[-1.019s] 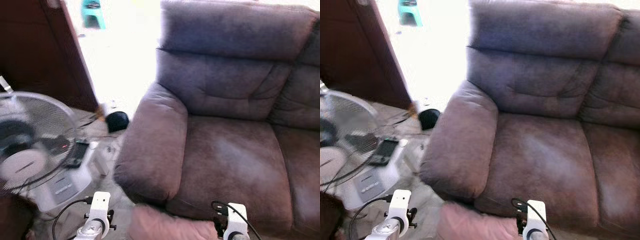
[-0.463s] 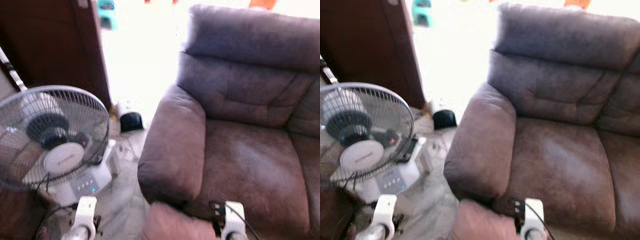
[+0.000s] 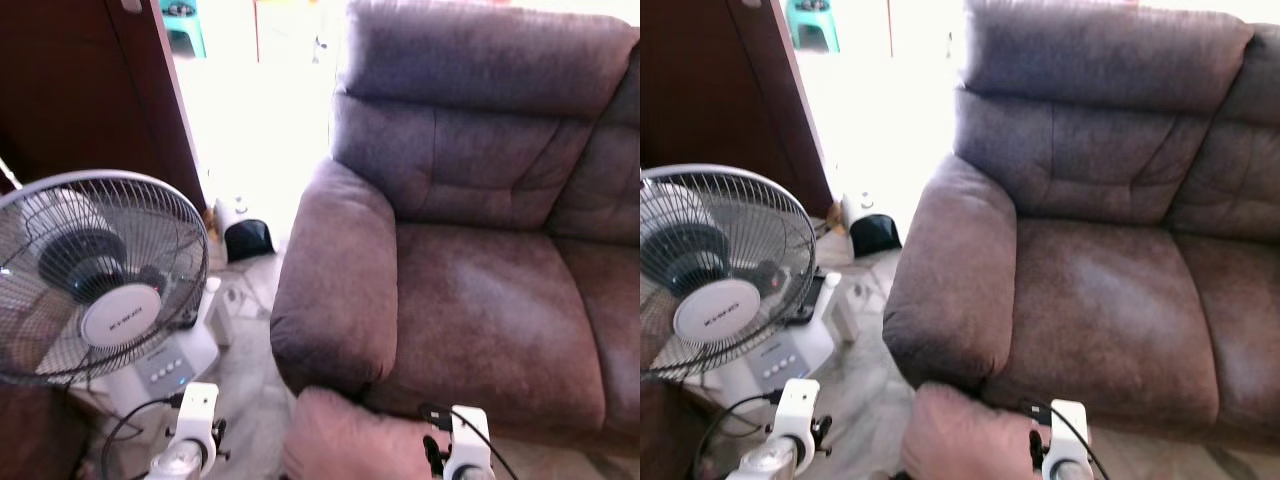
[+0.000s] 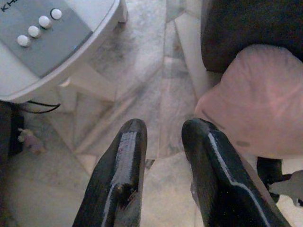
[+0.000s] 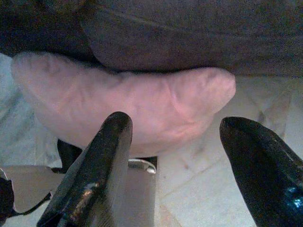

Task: Move the pillow to the sofa from floor

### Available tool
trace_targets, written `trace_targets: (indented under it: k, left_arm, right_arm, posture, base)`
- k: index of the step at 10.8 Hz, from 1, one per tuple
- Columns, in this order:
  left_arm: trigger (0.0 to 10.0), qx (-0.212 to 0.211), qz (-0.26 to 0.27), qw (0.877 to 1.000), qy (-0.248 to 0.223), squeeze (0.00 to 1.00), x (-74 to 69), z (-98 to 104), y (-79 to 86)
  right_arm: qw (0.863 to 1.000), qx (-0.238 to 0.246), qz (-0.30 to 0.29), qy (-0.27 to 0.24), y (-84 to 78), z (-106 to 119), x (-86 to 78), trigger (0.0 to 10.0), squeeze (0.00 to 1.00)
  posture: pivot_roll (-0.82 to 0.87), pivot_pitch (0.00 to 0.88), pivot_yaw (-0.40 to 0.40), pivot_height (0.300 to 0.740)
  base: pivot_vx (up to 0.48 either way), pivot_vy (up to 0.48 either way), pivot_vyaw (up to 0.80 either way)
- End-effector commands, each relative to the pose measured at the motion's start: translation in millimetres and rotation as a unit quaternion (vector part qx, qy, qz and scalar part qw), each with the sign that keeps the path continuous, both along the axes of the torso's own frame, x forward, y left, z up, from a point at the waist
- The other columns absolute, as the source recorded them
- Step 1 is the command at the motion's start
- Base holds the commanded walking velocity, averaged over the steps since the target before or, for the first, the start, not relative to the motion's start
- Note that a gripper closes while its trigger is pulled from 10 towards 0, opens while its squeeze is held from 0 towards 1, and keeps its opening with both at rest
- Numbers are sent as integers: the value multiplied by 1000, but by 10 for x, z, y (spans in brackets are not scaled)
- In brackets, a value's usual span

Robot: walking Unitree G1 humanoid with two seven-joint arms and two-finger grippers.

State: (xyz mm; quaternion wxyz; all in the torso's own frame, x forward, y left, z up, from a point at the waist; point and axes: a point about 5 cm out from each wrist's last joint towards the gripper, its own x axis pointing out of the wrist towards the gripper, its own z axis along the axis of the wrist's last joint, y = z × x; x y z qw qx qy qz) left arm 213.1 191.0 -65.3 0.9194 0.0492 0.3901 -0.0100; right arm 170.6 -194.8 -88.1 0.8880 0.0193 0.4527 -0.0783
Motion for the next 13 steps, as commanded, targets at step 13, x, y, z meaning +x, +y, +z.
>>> trace_targets:
  k: [13]
  left_arm:
    - [10000,7,2,1000,18,0,-87,-43,72]
  right_arm:
    - [1000,-5,0,7,-21,-9,-25,10000,0]
  posture:
    - [78,55,-16,717]
  base:
    - [0,-145,0]
